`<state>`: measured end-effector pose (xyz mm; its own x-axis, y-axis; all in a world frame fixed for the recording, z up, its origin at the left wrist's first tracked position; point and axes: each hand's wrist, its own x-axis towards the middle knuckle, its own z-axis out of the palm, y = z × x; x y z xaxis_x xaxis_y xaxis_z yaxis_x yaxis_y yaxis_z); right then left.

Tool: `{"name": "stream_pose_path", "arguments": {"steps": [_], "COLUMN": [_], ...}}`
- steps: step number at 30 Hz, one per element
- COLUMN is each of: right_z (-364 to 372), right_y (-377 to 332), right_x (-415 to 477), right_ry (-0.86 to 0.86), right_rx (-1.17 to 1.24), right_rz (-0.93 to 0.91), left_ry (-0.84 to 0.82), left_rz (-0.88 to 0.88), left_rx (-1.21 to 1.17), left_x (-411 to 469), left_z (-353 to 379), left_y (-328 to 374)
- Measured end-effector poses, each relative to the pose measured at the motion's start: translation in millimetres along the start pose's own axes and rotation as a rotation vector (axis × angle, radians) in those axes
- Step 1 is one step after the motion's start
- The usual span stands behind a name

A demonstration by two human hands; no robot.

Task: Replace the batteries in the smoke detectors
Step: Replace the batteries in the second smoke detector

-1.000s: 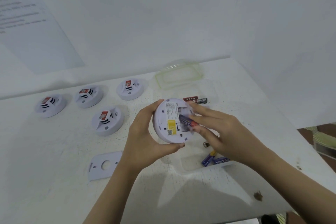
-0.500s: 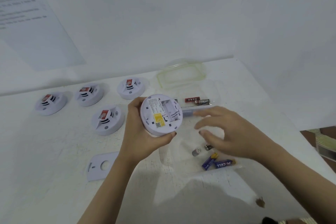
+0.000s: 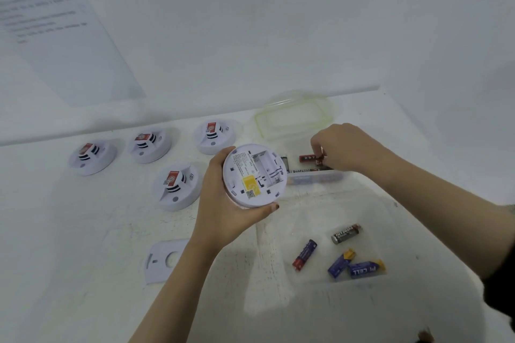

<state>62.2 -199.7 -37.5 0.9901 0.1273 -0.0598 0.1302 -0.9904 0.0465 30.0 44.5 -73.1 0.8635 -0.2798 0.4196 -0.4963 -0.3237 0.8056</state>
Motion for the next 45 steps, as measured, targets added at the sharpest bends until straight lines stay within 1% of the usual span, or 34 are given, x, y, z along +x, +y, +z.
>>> {"name": "stream_pose_path", "arguments": {"steps": [3,6,8,10,11,13,15,16,19,22,27,31,33,36,37,39,42,45], "right_z": [-1,-5,-8,-12,-14,-20,-24,-25,-23,-18,-19,-17,-16,-15,-13,-10,-8,-11], "right_y": [2,4,6,6,4,-4,-17,-24,-40,-48,-51,-53,-53,-54,-55,-56,-60,-62], "right_x": [3,-1,-6,-14,-18,-30,-43,-50,-62,-62,-63,-63,-65,-70,-72,-74,-76,-78], "right_ry": [-0.005,-0.013,-0.019,0.014,0.064,0.24,0.453,0.53,0.634,0.633,0.58,0.62,0.597,0.467,0.458,0.5,0.605,0.605], "right_rx": [0.002,0.101,0.201,0.399,0.517,0.732,0.865,0.896,0.833,0.782,0.815,0.753,0.8,1.012,1.031,0.981,0.812,0.693], "right_rz": [-0.024,-0.043,-0.057,-0.077,-0.089,-0.132,-0.187,-0.213,-0.293,-0.316,-0.282,-0.334,-0.32,-0.288,-0.285,-0.29,-0.352,-0.422], "left_ry": [0.008,0.015,0.017,0.017,0.017,0.017,0.018,0.017,0.012,-0.018,-0.088,-0.097,-0.085,-0.066,-0.071,-0.082,-0.06,-0.03], "left_rz": [-0.017,-0.011,-0.002,-0.002,0.002,0.011,0.012,0.013,0.033,0.071,0.131,0.153,0.182,0.257,0.282,0.31,0.331,0.348], "left_rx": [-0.002,-0.002,-0.006,-0.016,-0.018,-0.012,-0.007,-0.005,-0.022,-0.055,-0.06,-0.046,-0.034,-0.025,-0.017,-0.014,-0.001,0.031], "left_x": [1,2,4,5,5,6,7,7,6,5,1,-2,-4,-4,-3,-4,-6,-7], "left_z": [0,0,1,1,2,2,2,3,3,3,2,3,3,1,0,1,3,2], "left_y": [-2,-2,-1,2,3,5,6,7,11,15,26,35,39,52,57,63,63,61]}}
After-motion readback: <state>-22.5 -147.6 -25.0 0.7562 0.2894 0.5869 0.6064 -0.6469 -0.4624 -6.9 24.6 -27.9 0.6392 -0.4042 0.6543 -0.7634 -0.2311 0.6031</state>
